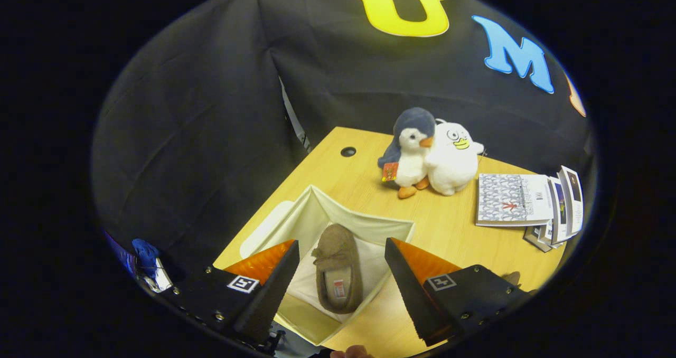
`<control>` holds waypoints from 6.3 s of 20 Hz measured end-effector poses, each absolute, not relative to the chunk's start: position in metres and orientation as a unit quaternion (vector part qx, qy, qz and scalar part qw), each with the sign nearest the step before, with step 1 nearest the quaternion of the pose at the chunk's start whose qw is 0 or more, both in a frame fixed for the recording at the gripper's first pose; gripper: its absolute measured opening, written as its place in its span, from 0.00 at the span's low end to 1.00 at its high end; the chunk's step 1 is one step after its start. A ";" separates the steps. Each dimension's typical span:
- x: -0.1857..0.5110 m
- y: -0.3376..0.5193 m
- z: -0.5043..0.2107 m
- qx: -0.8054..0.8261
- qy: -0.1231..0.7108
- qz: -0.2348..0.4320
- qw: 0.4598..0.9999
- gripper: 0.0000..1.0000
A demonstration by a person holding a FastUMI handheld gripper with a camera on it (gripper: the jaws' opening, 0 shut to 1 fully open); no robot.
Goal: Open the storage box then place both shoes into the box .Put the left shoe in first, then the right shoe, with the right side of both shoes facing outward in a uniform manner.
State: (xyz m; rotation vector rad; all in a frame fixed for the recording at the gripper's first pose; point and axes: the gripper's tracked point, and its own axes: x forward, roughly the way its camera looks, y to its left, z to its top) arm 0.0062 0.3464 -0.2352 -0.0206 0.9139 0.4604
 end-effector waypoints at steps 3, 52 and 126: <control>0.011 0.308 -0.201 0.002 0.412 0.208 0.887 0.99; -0.098 -0.032 -0.410 0.114 0.548 0.021 0.828 0.00; -0.006 0.055 0.045 0.018 0.059 -0.070 0.996 0.97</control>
